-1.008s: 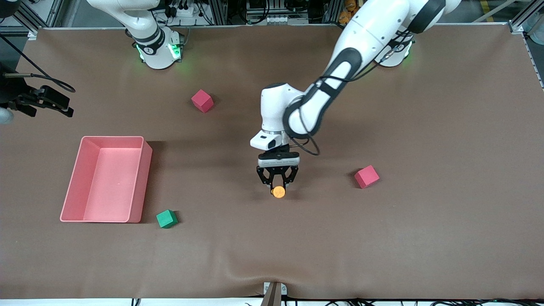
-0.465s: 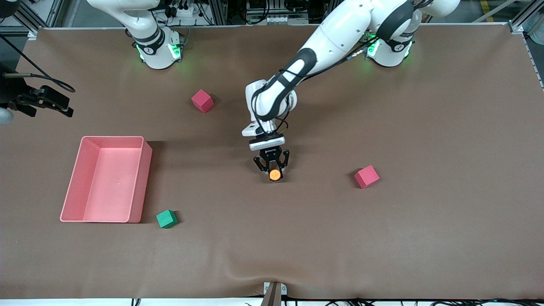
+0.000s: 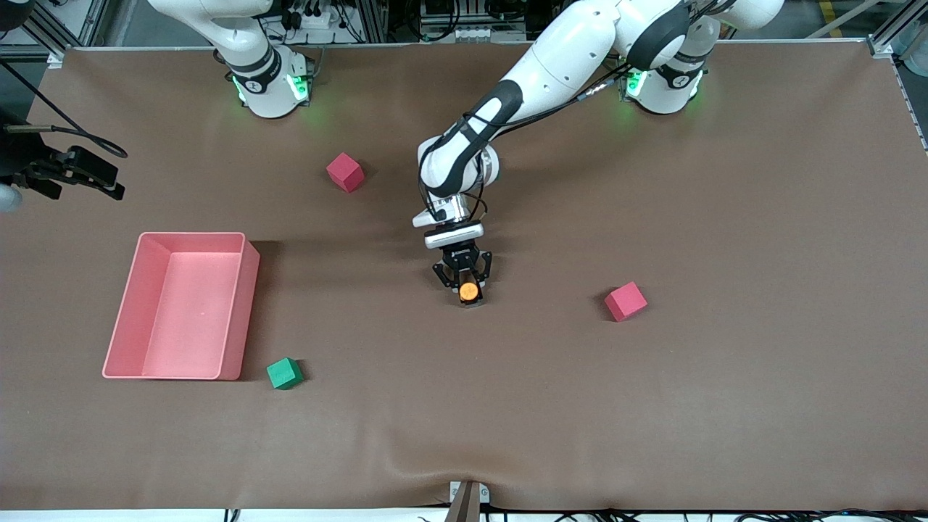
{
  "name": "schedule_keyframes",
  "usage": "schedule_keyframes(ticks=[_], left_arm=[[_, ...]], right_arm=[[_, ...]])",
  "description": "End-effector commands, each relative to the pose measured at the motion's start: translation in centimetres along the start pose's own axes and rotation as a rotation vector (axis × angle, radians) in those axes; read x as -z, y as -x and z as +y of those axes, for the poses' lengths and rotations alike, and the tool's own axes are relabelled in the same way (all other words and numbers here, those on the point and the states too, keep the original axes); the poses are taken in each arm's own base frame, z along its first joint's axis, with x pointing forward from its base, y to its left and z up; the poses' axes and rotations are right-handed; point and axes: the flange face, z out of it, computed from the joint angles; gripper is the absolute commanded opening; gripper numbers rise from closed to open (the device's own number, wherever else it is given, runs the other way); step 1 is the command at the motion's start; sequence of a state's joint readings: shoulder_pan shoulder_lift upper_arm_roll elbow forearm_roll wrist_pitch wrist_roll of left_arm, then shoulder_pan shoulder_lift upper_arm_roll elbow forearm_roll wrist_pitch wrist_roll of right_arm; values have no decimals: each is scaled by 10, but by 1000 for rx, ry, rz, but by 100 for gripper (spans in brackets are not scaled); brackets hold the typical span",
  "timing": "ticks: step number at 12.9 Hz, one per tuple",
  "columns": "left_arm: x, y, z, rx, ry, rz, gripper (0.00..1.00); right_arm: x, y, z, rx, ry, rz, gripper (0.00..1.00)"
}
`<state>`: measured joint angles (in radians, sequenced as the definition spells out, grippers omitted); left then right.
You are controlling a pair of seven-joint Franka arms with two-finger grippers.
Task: Place and upright button with both arms
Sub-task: 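Open the left gripper and lift it off the button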
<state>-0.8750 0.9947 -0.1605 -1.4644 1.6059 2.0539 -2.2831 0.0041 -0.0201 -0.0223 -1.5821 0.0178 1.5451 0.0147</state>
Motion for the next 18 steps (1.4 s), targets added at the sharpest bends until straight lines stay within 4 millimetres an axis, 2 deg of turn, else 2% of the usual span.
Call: schedule_keyframes(ticks=[1,3,6,7,9,11,12,14,17,18], left_arm=[[-1,0,5,49,5,27,100],[11,-14,13,74,17,23,100],[65,-40,31,202,-39,-91,100],[81,-53,34,240,-66,-124,100],[109,-90,37,279,-115,-183,100],[142,-148,34,255,-141,-271,100],[157,-183,30,250,-133,-321,100],[174,-246,15,244,-112,-387,100],[158,-349,-34,198,-87,-470,100],[152,-387,-57,202,-72,-515,100]], right_arm=[[3,-1,5,2,9,-4,100],[3,-1,4,4,9,-4,100],[3,-1,4,4,9,-4,100],[3,-1,4,4,9,-3,100],[3,-1,5,2,9,-4,100],[3,-1,5,2,9,-4,100],[3,-1,5,2,9,-4,100],[3,-1,5,2,9,-4,100],[3,0,7,-1,9,-7,100],[3,0,7,-1,9,-9,100]])
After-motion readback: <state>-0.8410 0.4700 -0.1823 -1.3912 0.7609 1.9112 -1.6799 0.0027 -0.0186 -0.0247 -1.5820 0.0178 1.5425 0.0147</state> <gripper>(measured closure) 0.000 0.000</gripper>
